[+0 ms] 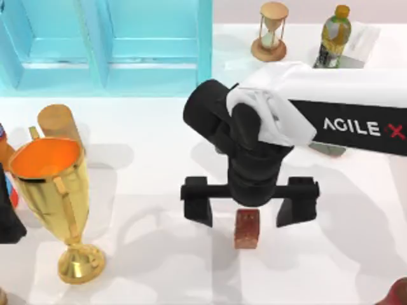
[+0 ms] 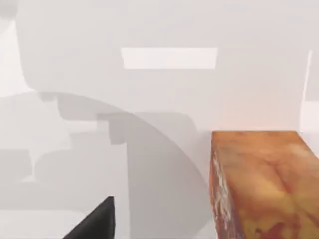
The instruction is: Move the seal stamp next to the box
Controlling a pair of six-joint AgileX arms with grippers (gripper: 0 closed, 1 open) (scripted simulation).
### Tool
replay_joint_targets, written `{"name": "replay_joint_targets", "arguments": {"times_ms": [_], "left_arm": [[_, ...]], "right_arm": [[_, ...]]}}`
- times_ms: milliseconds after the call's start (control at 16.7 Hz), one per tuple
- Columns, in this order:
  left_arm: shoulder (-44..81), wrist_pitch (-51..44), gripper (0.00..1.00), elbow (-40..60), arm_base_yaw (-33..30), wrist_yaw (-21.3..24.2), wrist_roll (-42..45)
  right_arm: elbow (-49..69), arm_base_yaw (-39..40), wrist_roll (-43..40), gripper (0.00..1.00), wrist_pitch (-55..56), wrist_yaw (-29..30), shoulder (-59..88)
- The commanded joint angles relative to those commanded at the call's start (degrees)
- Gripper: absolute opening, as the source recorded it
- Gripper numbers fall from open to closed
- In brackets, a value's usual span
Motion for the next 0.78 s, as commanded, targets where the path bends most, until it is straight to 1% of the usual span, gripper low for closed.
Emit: {"name": "replay_joint_targets", "arguments": {"times_ms": [180, 420, 780], "left_arm": [[0.0, 0.0, 1.0, 0.0, 0.0, 0.0, 0.0], [0.0, 0.0, 1.0, 0.0, 0.0, 0.0, 0.0], [0.0, 0.0, 1.0, 0.0, 0.0, 0.0, 0.0]], "right_arm": [[-3.83, 0.13, 0.13, 1.0, 4.97, 0.02, 1.58], [-4.26, 0.14, 0.14, 1.0, 5.43, 0.02, 1.72], [-4.26, 0.14, 0.14, 0.55, 5.43, 0.02, 1.72]]}}
